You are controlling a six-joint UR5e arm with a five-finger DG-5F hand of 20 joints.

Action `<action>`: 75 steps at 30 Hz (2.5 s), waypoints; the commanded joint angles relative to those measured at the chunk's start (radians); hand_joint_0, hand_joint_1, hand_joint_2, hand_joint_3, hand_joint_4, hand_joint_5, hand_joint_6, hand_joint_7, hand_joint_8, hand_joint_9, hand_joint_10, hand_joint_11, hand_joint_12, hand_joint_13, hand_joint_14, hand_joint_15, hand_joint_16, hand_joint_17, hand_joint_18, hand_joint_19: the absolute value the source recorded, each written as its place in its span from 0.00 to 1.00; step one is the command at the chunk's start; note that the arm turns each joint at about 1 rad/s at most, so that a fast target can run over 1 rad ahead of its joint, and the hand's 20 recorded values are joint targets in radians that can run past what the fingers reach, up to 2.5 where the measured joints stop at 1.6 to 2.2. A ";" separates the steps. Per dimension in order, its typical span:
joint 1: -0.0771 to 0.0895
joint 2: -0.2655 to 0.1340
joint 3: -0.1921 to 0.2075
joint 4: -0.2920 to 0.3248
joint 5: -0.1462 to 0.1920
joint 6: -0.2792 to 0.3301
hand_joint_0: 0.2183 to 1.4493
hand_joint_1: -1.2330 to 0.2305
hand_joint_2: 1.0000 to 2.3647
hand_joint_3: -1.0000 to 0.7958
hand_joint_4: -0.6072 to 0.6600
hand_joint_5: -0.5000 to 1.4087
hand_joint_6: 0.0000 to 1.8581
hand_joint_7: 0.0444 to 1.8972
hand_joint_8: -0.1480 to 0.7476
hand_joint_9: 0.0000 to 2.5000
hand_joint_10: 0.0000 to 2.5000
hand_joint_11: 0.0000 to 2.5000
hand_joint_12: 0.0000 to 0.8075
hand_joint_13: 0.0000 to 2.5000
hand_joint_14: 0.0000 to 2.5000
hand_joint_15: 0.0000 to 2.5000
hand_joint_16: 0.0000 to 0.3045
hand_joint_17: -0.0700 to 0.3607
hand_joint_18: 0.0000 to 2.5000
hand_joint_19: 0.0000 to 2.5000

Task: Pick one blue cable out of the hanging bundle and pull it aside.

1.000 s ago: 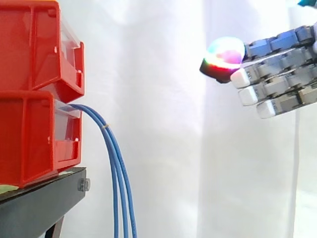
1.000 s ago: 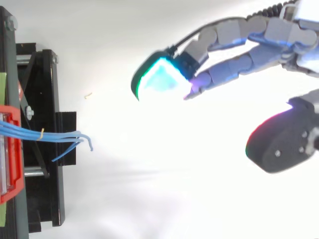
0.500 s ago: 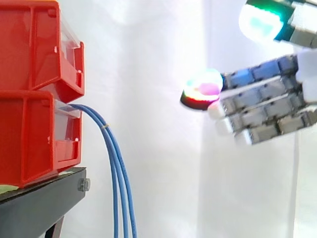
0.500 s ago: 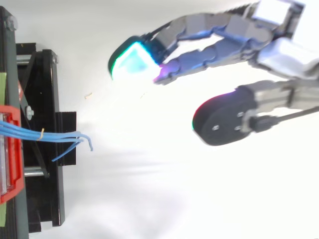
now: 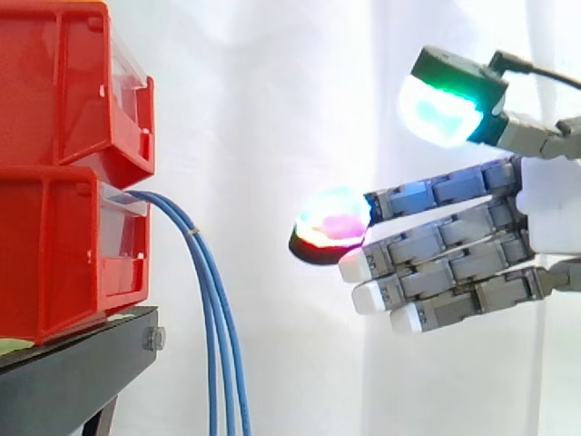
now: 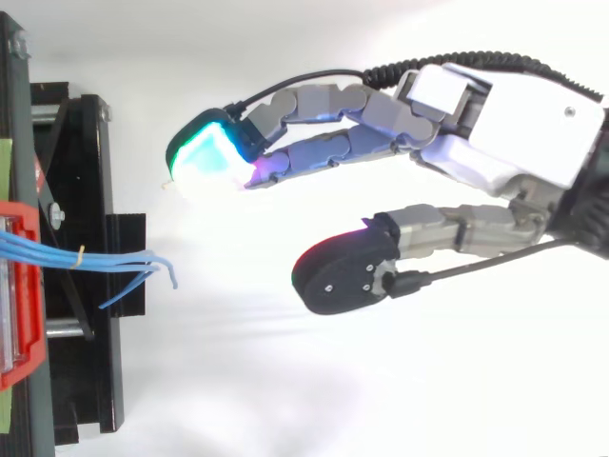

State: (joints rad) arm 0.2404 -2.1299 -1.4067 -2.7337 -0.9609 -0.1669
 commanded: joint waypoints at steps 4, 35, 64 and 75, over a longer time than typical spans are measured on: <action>0.016 -0.045 0.000 0.066 0.014 0.015 0.24 0.47 0.00 0.28 0.65 0.16 0.27 0.33 0.44 0.26 0.00 0.04 0.34 0.24 0.00 0.10 0.16 0.41 0.18 0.12; 0.014 -0.308 0.170 0.195 0.073 0.087 0.24 0.47 0.00 0.28 0.65 0.16 0.27 0.33 0.44 0.26 0.00 0.04 0.33 0.24 0.00 0.10 0.15 0.41 0.18 0.12; 0.013 -0.360 0.173 0.397 0.024 0.055 0.24 0.47 0.00 0.28 0.65 0.16 0.27 0.33 0.43 0.26 0.00 0.04 0.33 0.24 0.00 0.10 0.16 0.41 0.18 0.12; 0.017 -0.360 0.221 0.367 -0.004 0.069 0.25 0.47 0.00 0.28 0.66 0.17 0.27 0.35 0.44 0.28 0.00 0.06 0.32 0.25 0.00 0.10 0.15 0.41 0.19 0.12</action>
State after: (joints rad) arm 0.2540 -2.4896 -1.2026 -2.3485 -0.9503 -0.0972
